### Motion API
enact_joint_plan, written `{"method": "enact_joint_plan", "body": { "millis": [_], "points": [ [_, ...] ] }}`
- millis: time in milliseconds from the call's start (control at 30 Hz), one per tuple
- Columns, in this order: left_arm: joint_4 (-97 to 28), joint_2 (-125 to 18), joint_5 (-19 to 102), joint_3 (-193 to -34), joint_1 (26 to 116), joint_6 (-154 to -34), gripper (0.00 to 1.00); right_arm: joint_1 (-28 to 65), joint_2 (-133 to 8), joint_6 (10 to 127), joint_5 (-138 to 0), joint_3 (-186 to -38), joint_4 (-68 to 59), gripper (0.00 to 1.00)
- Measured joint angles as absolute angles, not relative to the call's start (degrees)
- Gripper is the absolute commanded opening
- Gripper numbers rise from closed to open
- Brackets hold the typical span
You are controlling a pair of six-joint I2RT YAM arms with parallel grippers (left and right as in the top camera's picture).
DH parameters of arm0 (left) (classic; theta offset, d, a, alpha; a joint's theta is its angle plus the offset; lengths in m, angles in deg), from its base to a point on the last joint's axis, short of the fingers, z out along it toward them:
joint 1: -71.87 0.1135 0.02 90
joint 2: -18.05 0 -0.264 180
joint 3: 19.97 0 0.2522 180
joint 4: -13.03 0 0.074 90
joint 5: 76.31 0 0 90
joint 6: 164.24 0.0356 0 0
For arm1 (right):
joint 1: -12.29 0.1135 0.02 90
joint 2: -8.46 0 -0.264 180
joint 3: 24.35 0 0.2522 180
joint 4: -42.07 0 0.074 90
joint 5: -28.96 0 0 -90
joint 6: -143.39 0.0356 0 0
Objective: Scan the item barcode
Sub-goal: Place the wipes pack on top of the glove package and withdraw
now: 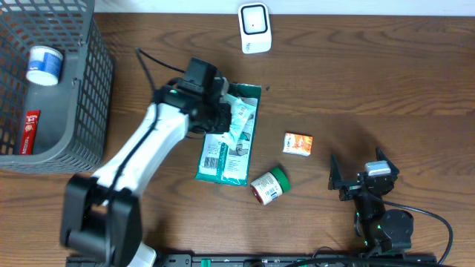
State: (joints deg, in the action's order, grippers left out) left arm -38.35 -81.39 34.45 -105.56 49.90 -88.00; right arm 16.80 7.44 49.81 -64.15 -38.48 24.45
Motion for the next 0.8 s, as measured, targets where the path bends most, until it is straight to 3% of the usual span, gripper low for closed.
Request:
{"method": "enact_joint_plan", "body": {
  "millis": [133, 233, 333, 500, 667, 800],
  "points": [
    [-32.21, -88.08, 34.38, -105.25, 48.35, -88.96, 0.08, 16.80, 7.44, 49.81, -64.15, -38.48, 24.45, 0.99],
    [-31.36, -90.92, 34.62, -105.10, 48.02, -89.59, 0.56, 16.80, 7.44, 49.81, -64.15, -38.48, 24.45, 0.99],
    [-31.97, -91.32, 34.91, -104.88, 48.04, -90.49, 0.71, 16.80, 7.44, 49.81, -64.15, -38.48, 24.45, 0.99],
    [-33.11, -90.09, 36.33, -104.88, 48.04, -90.93, 0.78, 16.80, 7.44, 49.81, -64.15, -38.48, 24.45, 0.99],
    [-33.74, -83.91, 36.46, -105.34, 48.06, -90.93, 0.78, 16.80, 7.44, 49.81, -64.15, -38.48, 24.45, 0.99],
    [-41.61, -76.58, 35.19, -111.96, 48.80, -90.55, 0.79, 16.80, 7.44, 49.81, -64.15, -38.48, 24.45, 0.99]
  ]
}}
